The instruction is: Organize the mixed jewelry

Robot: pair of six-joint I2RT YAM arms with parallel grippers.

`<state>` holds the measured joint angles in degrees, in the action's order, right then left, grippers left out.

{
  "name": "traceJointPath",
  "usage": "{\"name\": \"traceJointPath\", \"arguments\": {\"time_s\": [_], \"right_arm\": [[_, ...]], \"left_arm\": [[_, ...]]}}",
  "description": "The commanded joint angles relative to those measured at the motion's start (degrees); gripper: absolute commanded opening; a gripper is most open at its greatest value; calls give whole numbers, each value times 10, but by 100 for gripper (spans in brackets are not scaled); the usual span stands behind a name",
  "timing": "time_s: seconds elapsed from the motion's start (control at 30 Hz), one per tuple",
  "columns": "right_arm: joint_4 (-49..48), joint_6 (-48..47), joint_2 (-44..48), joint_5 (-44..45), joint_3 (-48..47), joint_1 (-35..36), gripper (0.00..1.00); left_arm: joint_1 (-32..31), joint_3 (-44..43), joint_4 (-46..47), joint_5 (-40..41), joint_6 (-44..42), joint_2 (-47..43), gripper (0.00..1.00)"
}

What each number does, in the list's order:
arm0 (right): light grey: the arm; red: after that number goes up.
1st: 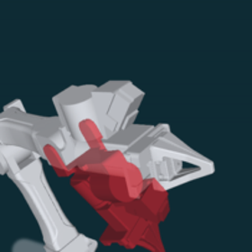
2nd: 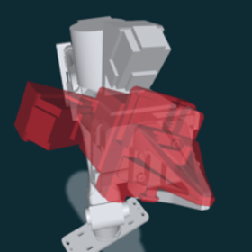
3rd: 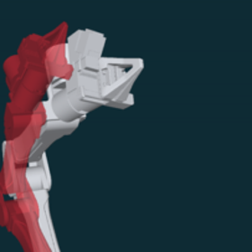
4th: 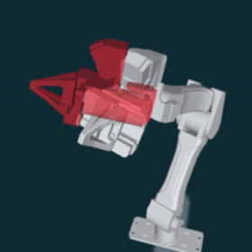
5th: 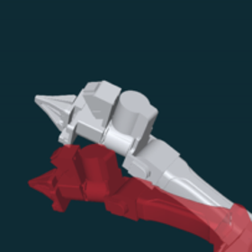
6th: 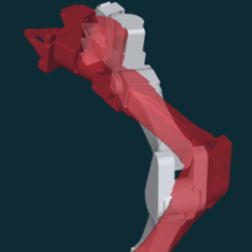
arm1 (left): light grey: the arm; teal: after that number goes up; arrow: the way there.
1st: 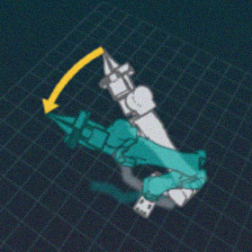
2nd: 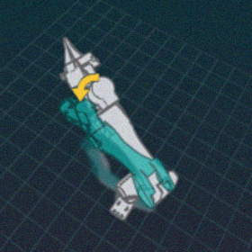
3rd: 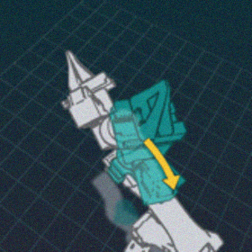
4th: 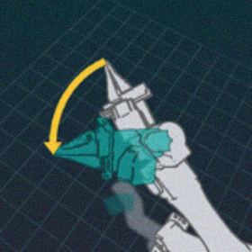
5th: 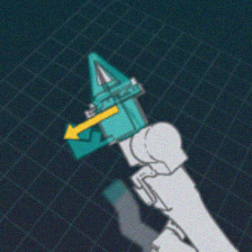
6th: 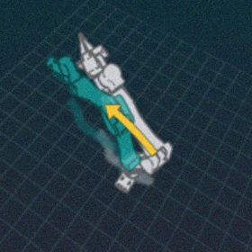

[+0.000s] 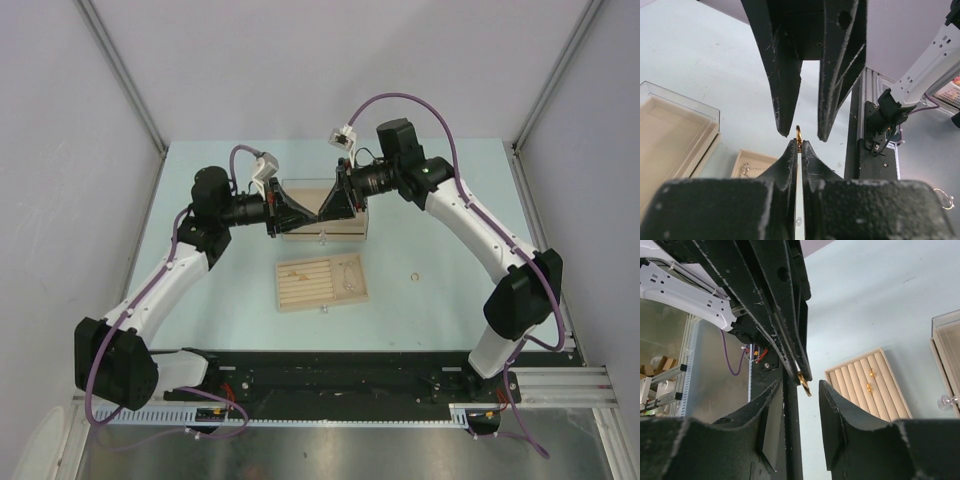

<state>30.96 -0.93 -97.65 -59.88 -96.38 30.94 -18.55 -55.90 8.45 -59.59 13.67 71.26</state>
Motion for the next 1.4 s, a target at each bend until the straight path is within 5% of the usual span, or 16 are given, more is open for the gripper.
{"name": "traceJointPath", "arguments": {"time_s": [0.0,0.37,0.83,1.37], "right_arm": [[-6,5,35,-16,0,-3,40],[-1,3,69,12,10,-40,41],[40,-61,121,143,52,-73,39],[53,-75,162,156,110,-129,38]], "left_arm": [[1,0,-11,3,-24,-2,0],[-8,-36,-193,66,-193,4,0],[-126,-126,-432,367,-443,143,0],[-241,-152,-510,526,-506,249,0]]}}
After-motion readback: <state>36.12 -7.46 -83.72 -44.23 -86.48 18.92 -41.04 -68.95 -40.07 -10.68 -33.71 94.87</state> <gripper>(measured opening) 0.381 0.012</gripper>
